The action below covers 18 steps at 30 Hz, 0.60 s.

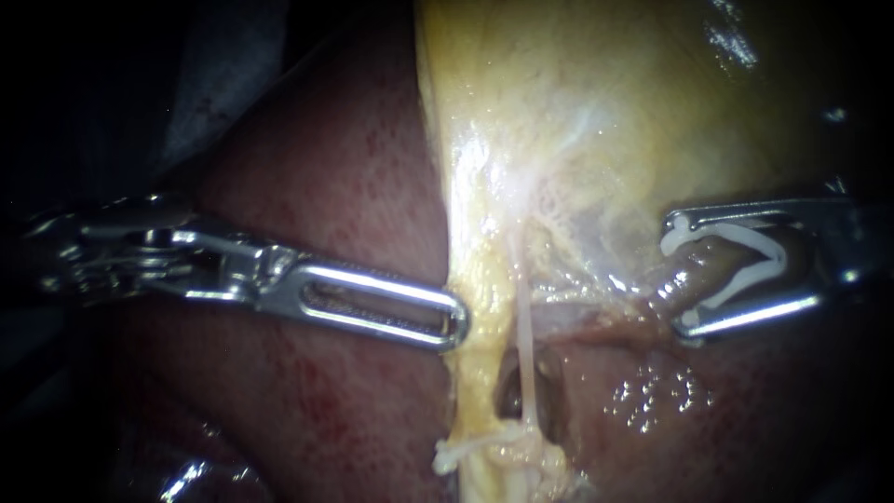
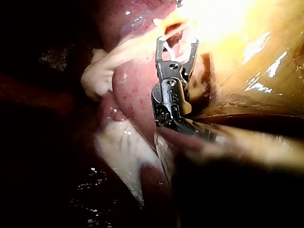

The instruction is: Clipping second clip left tube

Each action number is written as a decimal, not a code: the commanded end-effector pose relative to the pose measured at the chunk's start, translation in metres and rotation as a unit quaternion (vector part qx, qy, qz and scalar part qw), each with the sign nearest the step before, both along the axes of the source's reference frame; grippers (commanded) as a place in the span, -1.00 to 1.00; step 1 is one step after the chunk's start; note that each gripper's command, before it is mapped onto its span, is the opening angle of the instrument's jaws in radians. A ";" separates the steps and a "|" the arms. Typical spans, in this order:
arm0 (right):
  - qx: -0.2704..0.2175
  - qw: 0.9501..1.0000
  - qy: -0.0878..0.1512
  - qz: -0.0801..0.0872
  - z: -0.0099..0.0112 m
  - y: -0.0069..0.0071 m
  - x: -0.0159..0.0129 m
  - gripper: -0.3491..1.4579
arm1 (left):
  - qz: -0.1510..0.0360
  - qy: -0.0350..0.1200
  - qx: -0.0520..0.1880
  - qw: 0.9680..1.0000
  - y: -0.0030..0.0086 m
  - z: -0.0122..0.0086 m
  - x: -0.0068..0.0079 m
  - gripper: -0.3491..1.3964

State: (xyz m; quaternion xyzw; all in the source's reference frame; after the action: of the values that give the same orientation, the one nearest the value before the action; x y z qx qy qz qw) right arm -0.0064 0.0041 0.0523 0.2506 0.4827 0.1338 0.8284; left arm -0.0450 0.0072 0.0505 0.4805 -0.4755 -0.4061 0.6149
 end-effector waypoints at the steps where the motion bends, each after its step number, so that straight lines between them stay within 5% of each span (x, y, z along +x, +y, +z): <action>1: 0.000 1.000 0.000 0.000 0.0000 0.0000 0.0000 -0.01 | 0.000 0.000 0.000 1.000 0.0000 -0.0001 0.0000 -1.00; 18: 0.002 1.000 0.006 -0.009 0.0008 -0.0015 0.0016 0.00 | 0.004 -0.005 0.004 1.000 -0.0004 -0.0028 0.0031 -1.00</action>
State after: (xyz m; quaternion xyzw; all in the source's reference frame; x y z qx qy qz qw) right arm -0.0045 0.0024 0.0532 0.2574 0.4862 0.1258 0.8256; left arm -0.0418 0.0068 0.0476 0.4868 -0.4743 -0.4036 0.6125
